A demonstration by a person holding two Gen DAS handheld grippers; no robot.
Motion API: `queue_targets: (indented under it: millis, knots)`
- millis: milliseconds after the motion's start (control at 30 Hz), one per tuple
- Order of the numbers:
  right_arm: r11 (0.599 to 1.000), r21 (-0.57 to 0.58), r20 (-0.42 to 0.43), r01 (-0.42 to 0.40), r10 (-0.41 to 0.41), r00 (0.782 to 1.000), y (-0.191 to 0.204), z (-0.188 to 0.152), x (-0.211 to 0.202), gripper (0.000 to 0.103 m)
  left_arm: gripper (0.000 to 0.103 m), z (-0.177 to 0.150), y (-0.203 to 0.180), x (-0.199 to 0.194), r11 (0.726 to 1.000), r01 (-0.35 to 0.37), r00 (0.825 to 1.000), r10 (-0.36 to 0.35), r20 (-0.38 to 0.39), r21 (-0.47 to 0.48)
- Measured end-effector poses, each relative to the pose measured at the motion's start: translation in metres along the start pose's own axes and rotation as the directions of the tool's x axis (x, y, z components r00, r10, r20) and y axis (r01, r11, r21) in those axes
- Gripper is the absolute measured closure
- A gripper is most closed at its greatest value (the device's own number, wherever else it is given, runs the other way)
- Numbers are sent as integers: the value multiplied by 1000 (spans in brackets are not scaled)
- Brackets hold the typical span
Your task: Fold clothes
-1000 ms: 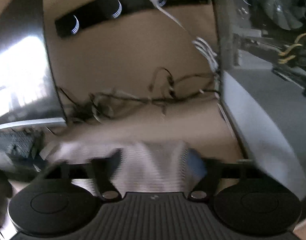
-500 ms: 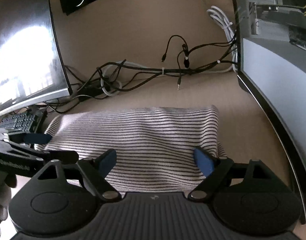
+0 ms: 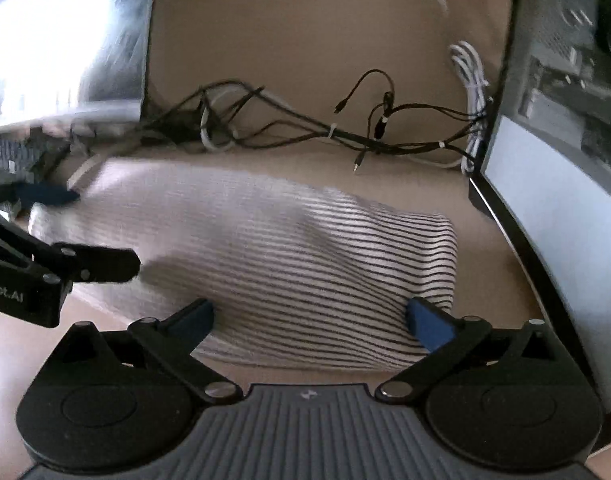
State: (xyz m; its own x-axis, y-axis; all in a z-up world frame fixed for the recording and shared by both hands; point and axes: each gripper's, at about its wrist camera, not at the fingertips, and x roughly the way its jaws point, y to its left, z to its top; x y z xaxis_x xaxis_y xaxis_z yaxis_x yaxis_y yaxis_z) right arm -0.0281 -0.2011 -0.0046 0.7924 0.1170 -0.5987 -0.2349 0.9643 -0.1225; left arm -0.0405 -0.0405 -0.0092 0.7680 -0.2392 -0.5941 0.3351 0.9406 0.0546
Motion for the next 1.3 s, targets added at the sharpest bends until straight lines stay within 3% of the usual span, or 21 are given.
queue_targets:
  millis: [67,133,300,500,600,667,733,800,900,967,1300]
  knots:
    - [998,-49,-4,31,-31,1000,6,-1,-2,0,0,-3,-4,-2,999,-21,1000,21,18,30]
    - [996,-52,-6,66,-67,998,9,-1,-12,0,0,-3,-4,-15,999,-40,998,40,41,-2]
    - [993,109,-12,51,-50,999,-1,-20,-52,0,0,-21,-14,-58,990,-84,996,88,31,-111]
    - [941,338,34,20,-33,999,-16,-69,-125,0,0,-57,-45,-118,966,-143,990,143,-17,-216]
    - [942,335,110,-4,-35,993,-15,-82,-175,0,0,-64,-68,-158,961,-166,984,176,26,-223]
    - [960,273,178,61,-112,978,-12,-93,-205,0,0,-64,-81,-188,954,-198,974,218,67,-226]
    - [968,239,226,72,-127,966,-9,-100,-227,0,0,-63,-92,-215,950,-205,969,231,89,-235]
    - [970,243,257,28,-93,962,-10,-105,-249,0,0,-62,-104,-240,948,-209,965,239,105,-240]
    - [975,220,276,-26,-37,960,-5,-112,-274,0,0,-63,-123,-267,946,-220,959,254,123,-237]
    - [974,227,284,2,-68,956,-3,-119,-286,0,0,-64,-131,-276,946,-230,956,263,130,-227]
    - [975,219,262,-19,-40,964,0,-140,-311,0,0,-80,-146,-298,937,-235,955,272,117,-259]
